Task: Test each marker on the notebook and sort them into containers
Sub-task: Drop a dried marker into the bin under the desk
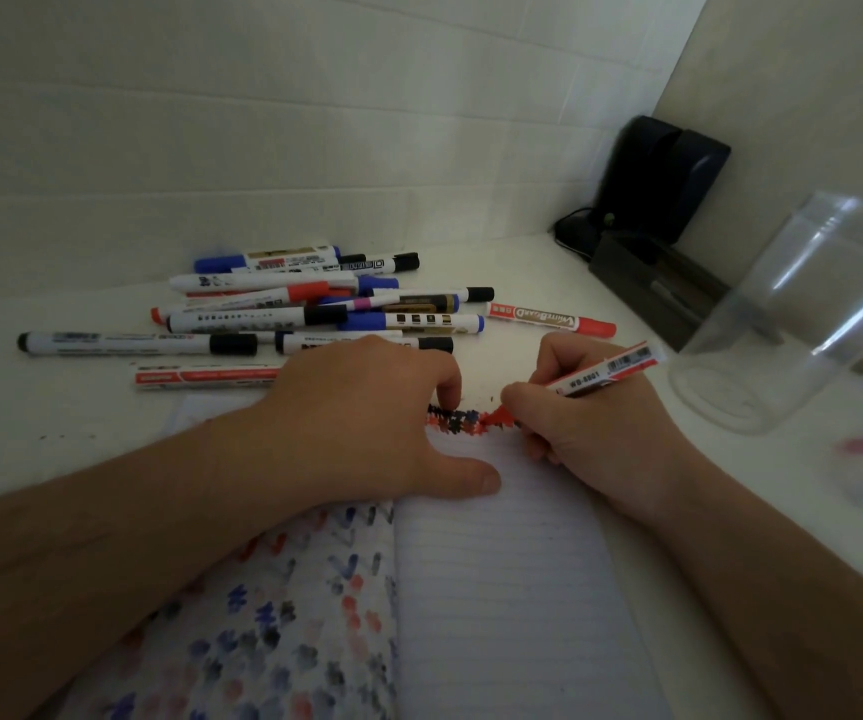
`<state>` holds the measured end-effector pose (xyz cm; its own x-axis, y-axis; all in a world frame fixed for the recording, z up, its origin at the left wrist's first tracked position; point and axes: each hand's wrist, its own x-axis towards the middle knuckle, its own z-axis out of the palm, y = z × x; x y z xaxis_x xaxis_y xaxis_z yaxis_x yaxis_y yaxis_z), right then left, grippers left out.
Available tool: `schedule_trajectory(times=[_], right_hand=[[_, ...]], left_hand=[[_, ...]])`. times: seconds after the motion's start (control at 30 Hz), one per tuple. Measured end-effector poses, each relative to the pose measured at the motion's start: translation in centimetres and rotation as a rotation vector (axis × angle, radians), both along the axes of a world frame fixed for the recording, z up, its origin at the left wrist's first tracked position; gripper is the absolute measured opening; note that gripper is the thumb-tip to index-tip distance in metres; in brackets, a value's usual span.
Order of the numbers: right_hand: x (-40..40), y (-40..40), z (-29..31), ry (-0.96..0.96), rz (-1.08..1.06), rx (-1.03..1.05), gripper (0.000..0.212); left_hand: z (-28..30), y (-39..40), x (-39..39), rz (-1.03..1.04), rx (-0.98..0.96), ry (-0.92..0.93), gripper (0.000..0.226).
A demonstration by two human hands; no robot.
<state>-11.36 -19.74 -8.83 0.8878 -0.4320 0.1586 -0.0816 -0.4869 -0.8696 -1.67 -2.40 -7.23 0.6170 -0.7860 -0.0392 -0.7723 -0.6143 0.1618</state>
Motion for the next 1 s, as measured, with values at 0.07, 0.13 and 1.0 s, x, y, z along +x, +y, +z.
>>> schedule_trajectory(times=[0.07, 0.13, 1.0], right_hand=[[0.0, 0.0, 0.0, -0.003, 0.003, -0.011, 0.027], [0.0, -0.1, 0.0, -0.007, 0.006, 0.004, 0.028], [-0.9, -1.1, 1.2, -0.109, 0.191, 0.646, 0.012]], left_hand=[[-0.1, 0.0, 0.0, -0.002, -0.006, -0.005, 0.074], [-0.2, 0.2, -0.1, -0.001, -0.031, -0.019, 0.076], [-1.6, 0.5, 0.9, -0.104, -0.513, 0.197, 0.015]])
